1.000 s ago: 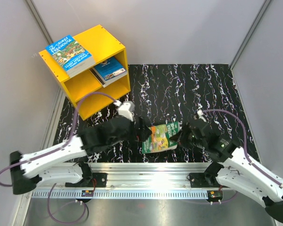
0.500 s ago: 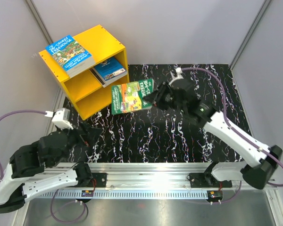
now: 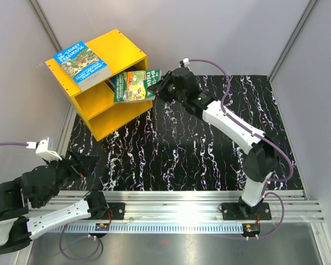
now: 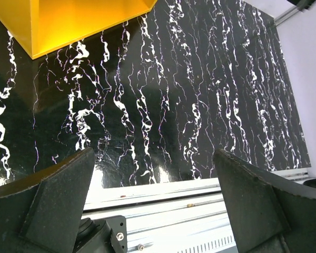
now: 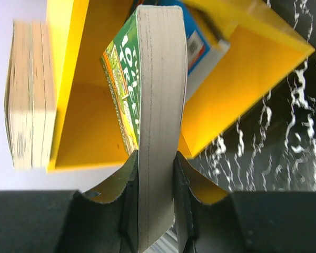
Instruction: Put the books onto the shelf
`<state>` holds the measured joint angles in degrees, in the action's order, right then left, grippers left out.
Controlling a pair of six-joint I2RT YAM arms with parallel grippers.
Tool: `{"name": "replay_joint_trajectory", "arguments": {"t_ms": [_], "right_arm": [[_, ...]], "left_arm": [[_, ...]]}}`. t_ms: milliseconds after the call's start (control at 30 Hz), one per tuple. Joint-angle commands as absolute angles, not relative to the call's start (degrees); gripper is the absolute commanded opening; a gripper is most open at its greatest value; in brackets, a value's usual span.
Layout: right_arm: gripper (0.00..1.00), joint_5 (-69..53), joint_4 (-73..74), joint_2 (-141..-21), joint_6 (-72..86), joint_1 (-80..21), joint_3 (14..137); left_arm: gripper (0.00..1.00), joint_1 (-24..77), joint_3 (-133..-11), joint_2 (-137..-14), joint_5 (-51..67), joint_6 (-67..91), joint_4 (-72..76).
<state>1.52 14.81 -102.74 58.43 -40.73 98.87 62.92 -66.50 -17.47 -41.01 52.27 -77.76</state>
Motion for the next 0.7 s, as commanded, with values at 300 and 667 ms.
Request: {"name": "replay_joint_trajectory", "arguments": {"t_ms": [300, 667], "right_arm": [[0.00, 5.35, -14.05, -111.53, 84.02, -37.87, 98.44], [0.00, 29.34, -6.42, -111.18, 87.89, -47.90, 99.58]], "left_arm": [[0.99, 63.02, -69.96, -13.98, -44.03, 54.49, -88.33], [0.99, 63.02, -69.35, -12.48, -43.07, 54.14, -88.33]]}}
